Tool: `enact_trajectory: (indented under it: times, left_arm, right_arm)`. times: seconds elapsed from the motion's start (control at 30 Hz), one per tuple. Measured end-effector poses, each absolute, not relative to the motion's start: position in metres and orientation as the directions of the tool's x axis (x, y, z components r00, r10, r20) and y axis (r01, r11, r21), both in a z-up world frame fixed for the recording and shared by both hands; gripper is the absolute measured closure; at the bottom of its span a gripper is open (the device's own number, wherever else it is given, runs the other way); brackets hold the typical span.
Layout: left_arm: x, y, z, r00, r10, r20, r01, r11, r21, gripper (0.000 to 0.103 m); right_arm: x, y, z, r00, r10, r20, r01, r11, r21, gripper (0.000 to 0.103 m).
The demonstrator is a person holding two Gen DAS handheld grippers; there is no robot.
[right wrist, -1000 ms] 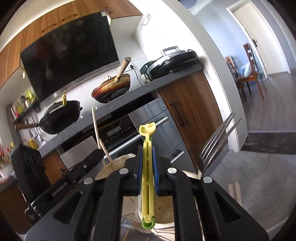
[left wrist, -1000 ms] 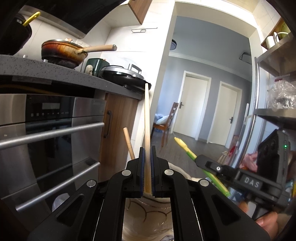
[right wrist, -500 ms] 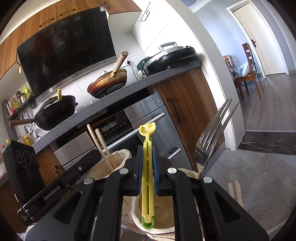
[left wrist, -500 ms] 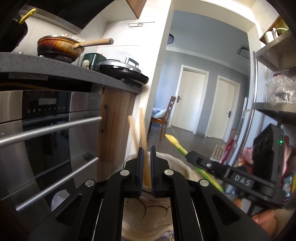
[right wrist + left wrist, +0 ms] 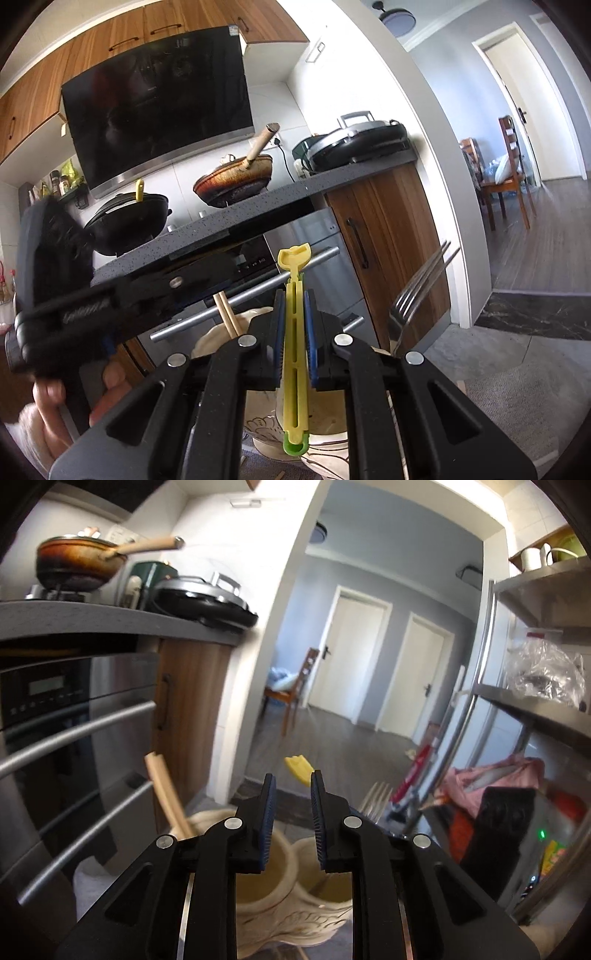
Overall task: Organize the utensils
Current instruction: 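Lower the yellow utensil into the shorter pot with the right tool and open it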
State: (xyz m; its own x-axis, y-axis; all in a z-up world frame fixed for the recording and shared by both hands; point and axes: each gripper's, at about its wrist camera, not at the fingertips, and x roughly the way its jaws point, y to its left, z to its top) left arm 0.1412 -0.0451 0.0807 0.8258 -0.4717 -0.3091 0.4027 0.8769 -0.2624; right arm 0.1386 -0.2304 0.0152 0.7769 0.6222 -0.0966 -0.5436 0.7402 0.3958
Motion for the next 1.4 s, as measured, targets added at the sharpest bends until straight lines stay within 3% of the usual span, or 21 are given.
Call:
enact_trajectory:
  times: [0.2,0.37,0.43,0.53,0.77,1.13,1.2,1.3,1.4]
  left_arm:
    - [0.177,-0.06,0.091,0.763,-0.511,-0.396,0.407,0.856,-0.319,0.084]
    - [0.184,-0.059,0.092,0.746,-0.539,-0.39,0.409,0.834,-0.37,0.084]
    - [0.183,-0.062,0.093,0.747,-0.539,-0.389,0.417,0.836,-0.357,0.092]
    - [0.18,-0.066,0.097,0.746,-0.553,-0.371,0.442,0.828,-0.344,0.095]
    - [0.168,-0.073,0.105,0.764,-0.554,-0.33,0.481,0.831,-0.281,0.095]
    - [0.163,-0.083,0.092,0.762,-0.533,-0.367,0.486,0.846,-0.217,0.095]
    - [0.164,-0.086,0.087,0.75,-0.527,-0.4,0.484,0.849,-0.212,0.094]
    - [0.162,-0.089,0.08,0.75,-0.506,-0.425,0.472,0.861,-0.191,0.083]
    - [0.159,-0.089,0.078,0.752,-0.491,-0.441,0.458,0.869,-0.187,0.082]
  right_arm:
    - [0.133,-0.234,0.02,0.762,0.644,-0.064,-0.577,0.721,0.384,0.093]
    - [0.134,-0.233,0.021,0.765,0.64,-0.065,-0.575,0.726,0.377,0.093]
    - [0.134,-0.233,0.021,0.771,0.633,-0.067,-0.571,0.735,0.366,0.093]
    - [0.135,-0.232,0.019,0.778,0.624,-0.075,-0.562,0.745,0.36,0.093]
    - [0.129,-0.225,0.022,0.803,0.593,-0.064,-0.553,0.78,0.292,0.093]
    - [0.128,-0.214,0.015,0.836,0.529,-0.143,-0.506,0.845,0.171,0.093]
    - [0.131,-0.213,0.013,0.832,0.524,-0.182,-0.496,0.85,0.178,0.093]
    - [0.132,-0.217,0.011,0.821,0.529,-0.217,-0.491,0.847,0.206,0.093]
    - [0.128,-0.222,0.01,0.812,0.535,-0.233,-0.491,0.842,0.222,0.091]
